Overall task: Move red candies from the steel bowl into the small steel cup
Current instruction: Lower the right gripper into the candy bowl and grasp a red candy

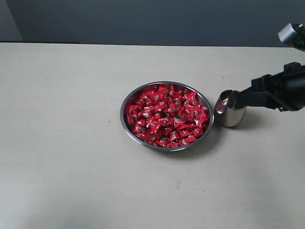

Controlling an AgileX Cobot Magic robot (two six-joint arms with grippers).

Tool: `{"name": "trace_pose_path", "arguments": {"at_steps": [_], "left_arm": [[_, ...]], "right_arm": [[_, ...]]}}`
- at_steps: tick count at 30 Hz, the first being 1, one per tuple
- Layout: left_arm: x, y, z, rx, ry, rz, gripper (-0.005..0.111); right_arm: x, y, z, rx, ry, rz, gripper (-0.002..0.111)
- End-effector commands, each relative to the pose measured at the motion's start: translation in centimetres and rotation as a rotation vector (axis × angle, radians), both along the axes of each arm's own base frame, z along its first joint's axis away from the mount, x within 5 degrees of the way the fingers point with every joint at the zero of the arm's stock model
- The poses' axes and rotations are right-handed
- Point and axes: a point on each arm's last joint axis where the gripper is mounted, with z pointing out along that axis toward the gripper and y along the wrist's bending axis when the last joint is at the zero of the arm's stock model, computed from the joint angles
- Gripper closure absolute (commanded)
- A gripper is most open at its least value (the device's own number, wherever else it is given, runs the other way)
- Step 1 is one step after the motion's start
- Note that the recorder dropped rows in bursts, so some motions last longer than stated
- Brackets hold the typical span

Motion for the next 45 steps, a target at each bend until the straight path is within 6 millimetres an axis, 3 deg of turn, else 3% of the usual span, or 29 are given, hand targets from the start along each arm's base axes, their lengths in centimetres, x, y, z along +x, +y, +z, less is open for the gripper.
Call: {"name": "trace_pose_path", "arguments": {"at_steps": [1, 9, 15, 25, 36, 38, 42, 45], "left_arm": [[-0.1, 0.0, 0.3, 0.002, -0.018, 0.002, 0.106], [-0.1, 0.0, 0.3, 0.002, -0.018, 0.002, 0.106], [-0.1, 0.0, 0.3, 0.002, -0.018, 0.002, 0.106], [-0.1, 0.0, 0.3, 0.002, -0.018, 0.002, 0.106], [-0.1, 0.0, 0.3, 0.002, -0.018, 0.002, 0.106], [-0.1, 0.0, 0.3, 0.002, -0.018, 0.002, 0.106], [-0.1, 0.0, 0.3, 0.002, -0.018, 0.002, 0.106], [-0.1, 0.0, 0.3, 0.002, -0.018, 0.002, 0.106]], "right_arm": [[2.4, 3.1, -0.2, -0.021, -0.008, 0.131, 0.075], [6.4, 8.8, -3.4, -0.242, -0.018, 0.269, 0.075], [8.6, 11.4, -5.3, -0.336, 0.02, 0.284, 0.075], [10.7, 12.7, -7.4, -0.364, 0.061, 0.277, 0.075], [10.4, 13.6, -9.9, -0.37, 0.128, 0.304, 0.075], [10.4, 13.6, -10.3, -0.382, 0.135, 0.306, 0.081], [10.6, 13.2, -10.2, -0.423, 0.133, 0.286, 0.107], [10.8, 13.3, -9.0, -0.419, 0.109, 0.278, 0.109]]}}
